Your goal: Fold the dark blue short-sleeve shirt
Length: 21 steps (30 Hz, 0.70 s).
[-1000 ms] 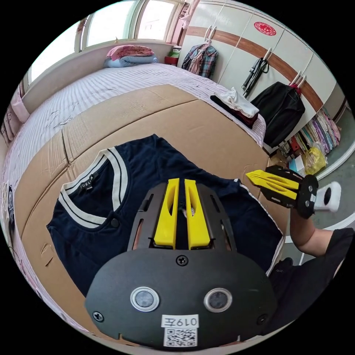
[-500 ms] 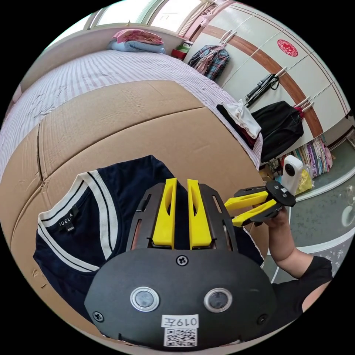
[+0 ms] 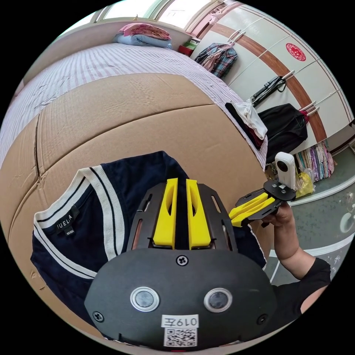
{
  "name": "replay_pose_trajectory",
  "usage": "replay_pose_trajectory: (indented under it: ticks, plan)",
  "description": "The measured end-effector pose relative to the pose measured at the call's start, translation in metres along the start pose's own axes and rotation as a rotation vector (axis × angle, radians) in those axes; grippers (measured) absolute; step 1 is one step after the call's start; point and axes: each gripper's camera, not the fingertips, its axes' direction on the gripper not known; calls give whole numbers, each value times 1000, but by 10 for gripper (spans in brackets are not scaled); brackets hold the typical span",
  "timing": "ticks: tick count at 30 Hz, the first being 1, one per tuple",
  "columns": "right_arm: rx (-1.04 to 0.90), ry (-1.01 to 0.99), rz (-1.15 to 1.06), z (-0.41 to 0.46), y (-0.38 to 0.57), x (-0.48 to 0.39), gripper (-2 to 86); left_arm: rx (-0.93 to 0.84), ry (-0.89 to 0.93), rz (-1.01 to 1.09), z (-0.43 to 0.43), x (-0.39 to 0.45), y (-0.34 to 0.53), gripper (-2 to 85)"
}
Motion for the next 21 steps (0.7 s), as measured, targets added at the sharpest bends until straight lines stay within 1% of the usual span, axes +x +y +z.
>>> replay_pose_trajectory:
  ticks: [7,12,17,21]
  plan:
    - [-2,-3,-1,-30,-8,17,-4,-16,-67,22,6,-1,-16,11]
    - [31,-78,7,-52,-11,41,-6,-29,-82,21,10,-6,-30,11]
    - [47,-154,-12,-70,-14,60,-6,-25,-63,20,11,-12,-41,11]
    - [34,-234,-4,-81,-20,80,-6,24,9,43,-6,-16,-52,10]
